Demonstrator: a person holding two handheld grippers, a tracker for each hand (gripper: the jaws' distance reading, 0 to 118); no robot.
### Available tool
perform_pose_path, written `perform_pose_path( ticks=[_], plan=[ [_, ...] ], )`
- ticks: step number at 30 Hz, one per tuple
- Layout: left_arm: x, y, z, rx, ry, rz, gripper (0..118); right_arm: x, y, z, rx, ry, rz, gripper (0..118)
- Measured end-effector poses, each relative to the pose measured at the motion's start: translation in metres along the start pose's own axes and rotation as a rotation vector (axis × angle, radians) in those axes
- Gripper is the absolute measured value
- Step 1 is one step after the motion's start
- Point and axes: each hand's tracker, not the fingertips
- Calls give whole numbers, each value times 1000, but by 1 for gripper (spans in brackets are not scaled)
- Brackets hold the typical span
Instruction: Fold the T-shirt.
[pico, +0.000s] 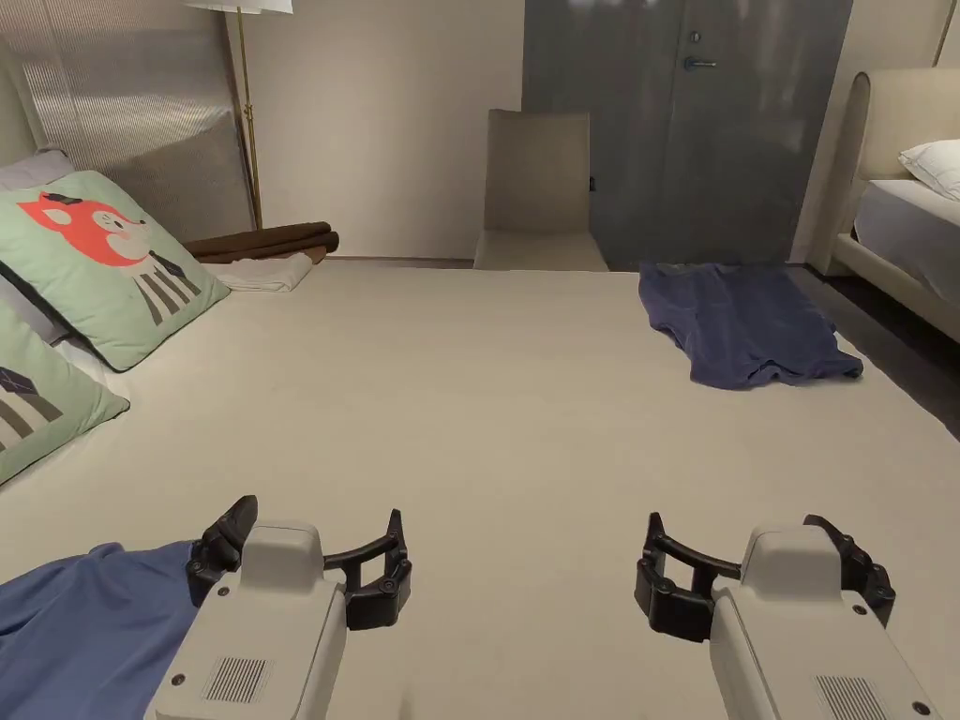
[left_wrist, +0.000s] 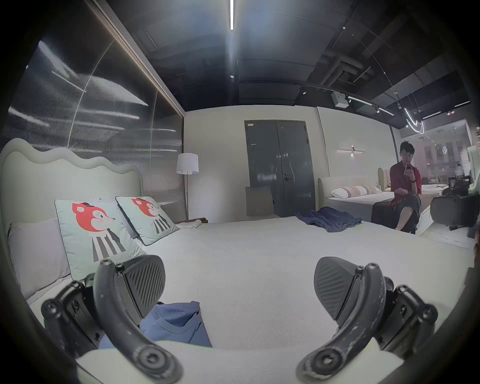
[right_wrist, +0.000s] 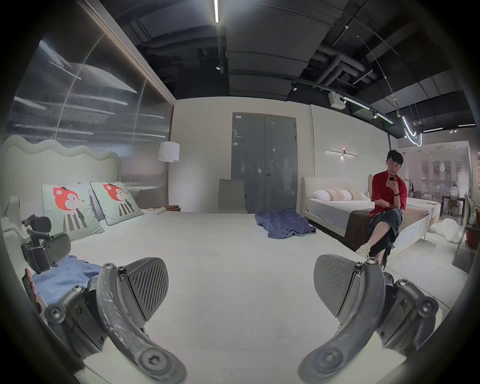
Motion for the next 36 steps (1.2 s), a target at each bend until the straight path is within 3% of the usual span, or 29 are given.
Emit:
perform_pose_path(
  ticks=[36],
  plan=[
    [-2, 8, 1, 41, -39, 13, 114, -4, 4, 0, 5, 8, 32, 112]
  ],
)
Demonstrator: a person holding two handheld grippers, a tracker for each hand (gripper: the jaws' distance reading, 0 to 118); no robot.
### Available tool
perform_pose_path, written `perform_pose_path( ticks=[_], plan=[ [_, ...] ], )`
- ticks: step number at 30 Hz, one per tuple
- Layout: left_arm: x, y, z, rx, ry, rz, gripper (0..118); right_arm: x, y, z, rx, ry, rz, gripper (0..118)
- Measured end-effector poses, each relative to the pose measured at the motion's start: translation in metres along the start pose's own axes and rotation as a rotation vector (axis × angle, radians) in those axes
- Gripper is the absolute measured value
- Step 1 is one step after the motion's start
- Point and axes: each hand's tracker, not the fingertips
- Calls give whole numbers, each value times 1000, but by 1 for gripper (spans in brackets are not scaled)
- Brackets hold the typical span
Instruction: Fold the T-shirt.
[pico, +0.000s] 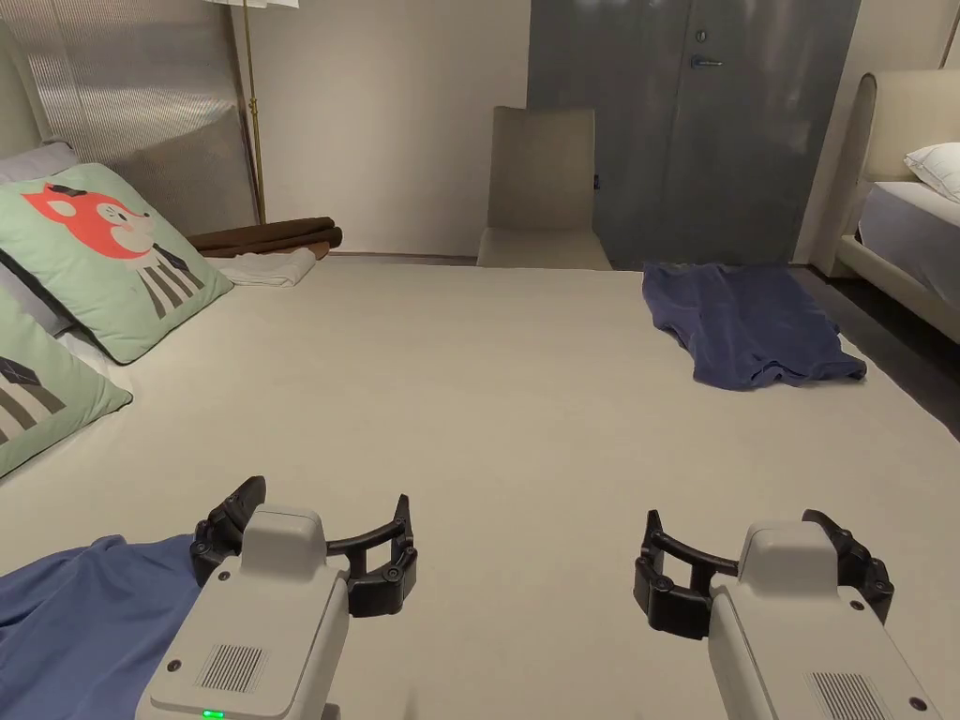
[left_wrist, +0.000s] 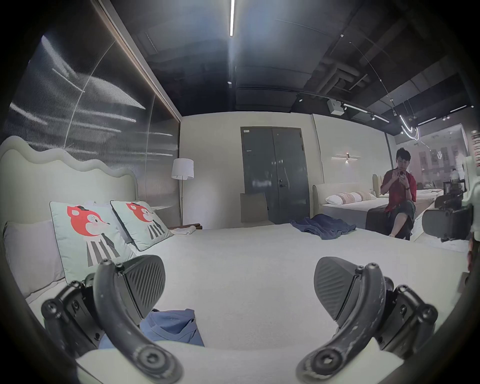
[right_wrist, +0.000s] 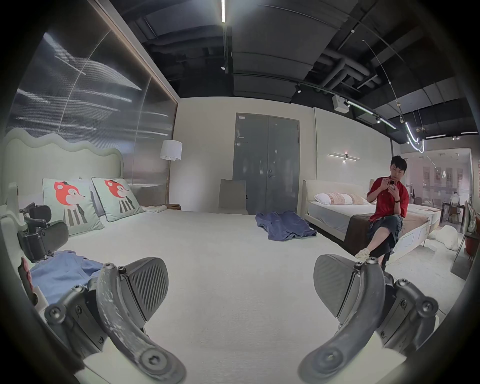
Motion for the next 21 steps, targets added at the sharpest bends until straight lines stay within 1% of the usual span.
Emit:
perform_pose_path(
  ticks=[21],
  plan=[
    [1, 3, 0, 15, -19, -17, 114, 1, 0, -1, -2, 2, -1, 112]
  ],
)
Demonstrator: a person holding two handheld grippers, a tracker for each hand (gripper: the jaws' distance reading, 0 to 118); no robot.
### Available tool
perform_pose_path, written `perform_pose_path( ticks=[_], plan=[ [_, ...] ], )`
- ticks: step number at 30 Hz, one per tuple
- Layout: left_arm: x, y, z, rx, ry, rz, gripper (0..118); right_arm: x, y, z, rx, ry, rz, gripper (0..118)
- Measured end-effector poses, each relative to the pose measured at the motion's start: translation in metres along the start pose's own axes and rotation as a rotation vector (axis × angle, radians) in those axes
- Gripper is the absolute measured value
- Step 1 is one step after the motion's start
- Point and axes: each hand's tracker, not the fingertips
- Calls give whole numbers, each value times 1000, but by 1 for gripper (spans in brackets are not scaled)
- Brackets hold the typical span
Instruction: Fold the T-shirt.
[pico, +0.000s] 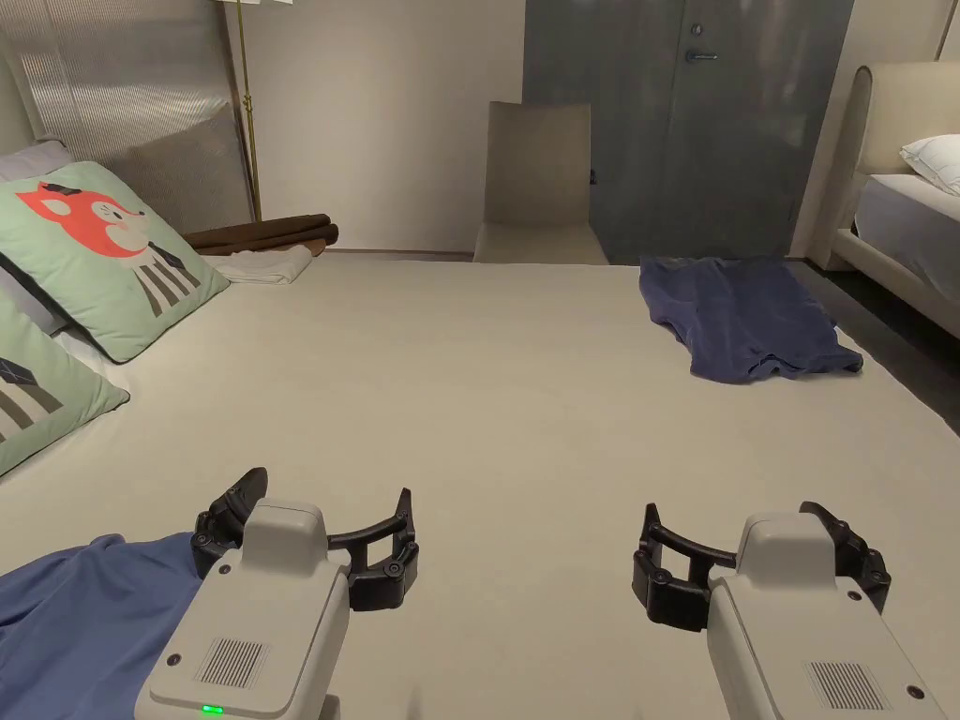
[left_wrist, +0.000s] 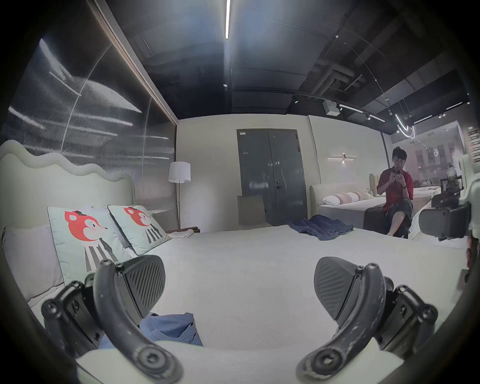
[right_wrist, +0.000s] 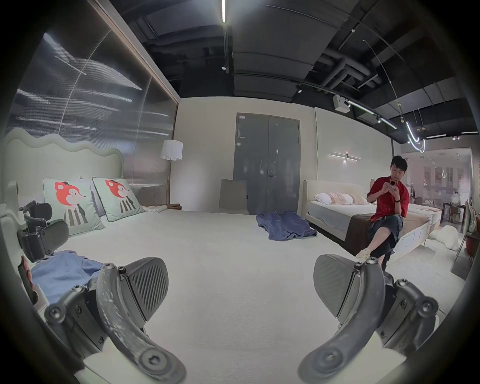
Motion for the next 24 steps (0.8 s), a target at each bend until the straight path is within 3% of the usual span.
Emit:
perform_pose_path(
  ticks=[24],
  plan=[
    [0, 3, 1, 12, 11, 22, 114, 1, 1, 1, 1, 10, 8, 112]
  ],
)
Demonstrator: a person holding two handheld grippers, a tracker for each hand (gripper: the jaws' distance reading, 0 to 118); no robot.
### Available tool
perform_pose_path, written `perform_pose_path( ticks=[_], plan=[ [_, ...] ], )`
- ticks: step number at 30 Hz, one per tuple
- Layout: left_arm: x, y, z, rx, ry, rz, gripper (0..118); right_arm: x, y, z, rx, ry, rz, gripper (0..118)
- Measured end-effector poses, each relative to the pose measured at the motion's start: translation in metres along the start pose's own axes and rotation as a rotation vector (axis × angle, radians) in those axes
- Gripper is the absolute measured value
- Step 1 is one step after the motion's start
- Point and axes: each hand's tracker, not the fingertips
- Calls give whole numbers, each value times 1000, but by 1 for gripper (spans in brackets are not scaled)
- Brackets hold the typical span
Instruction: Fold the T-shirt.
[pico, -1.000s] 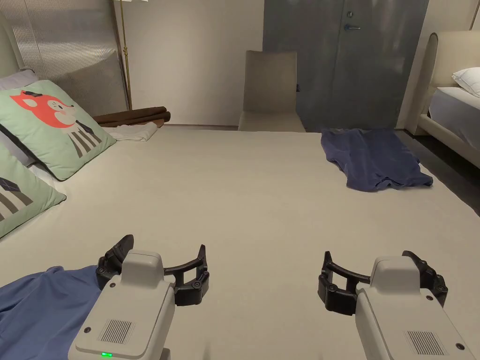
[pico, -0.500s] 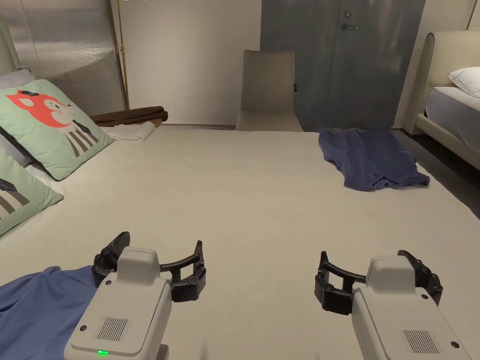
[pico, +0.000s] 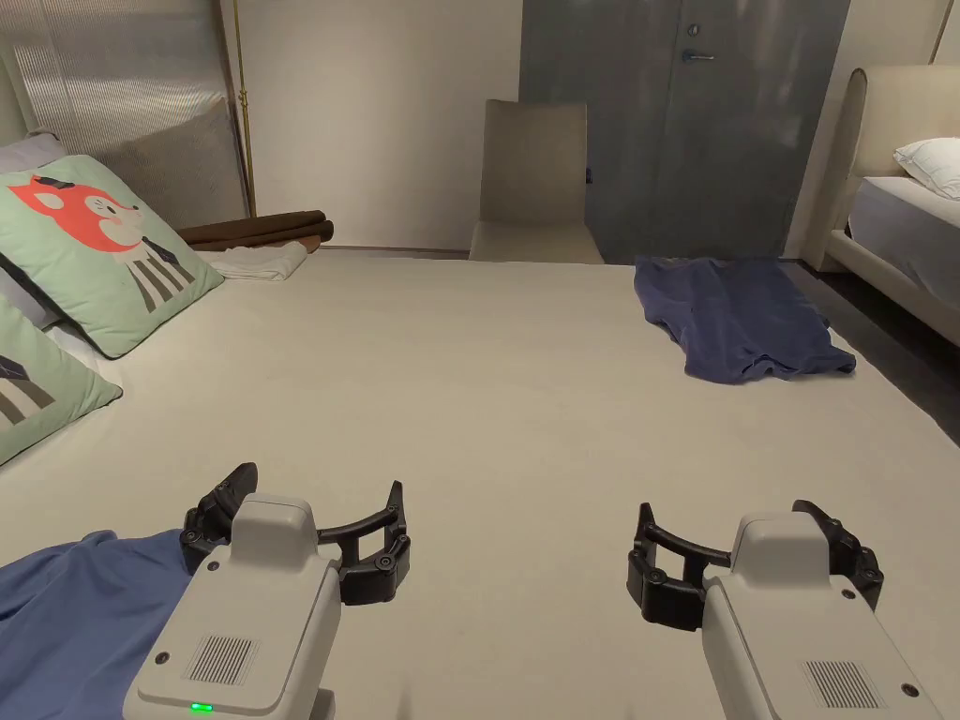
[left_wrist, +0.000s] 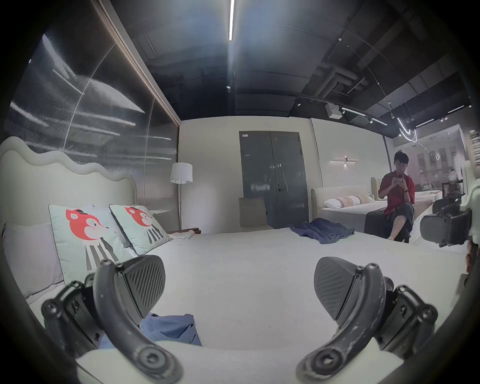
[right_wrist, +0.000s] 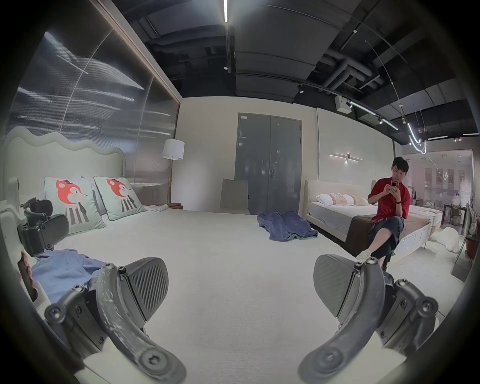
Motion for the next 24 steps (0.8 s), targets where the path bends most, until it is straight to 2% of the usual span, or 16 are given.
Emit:
perform_pose_path(
  ticks=[22, 24],
  plan=[
    [-2, -1, 0, 6, -2, -6, 113, 0, 3, 0, 6, 2, 3, 112],
    [-2, -1, 1, 3, 1, -3, 110, 1, 3, 1, 2, 2, 3, 110]
  ],
)
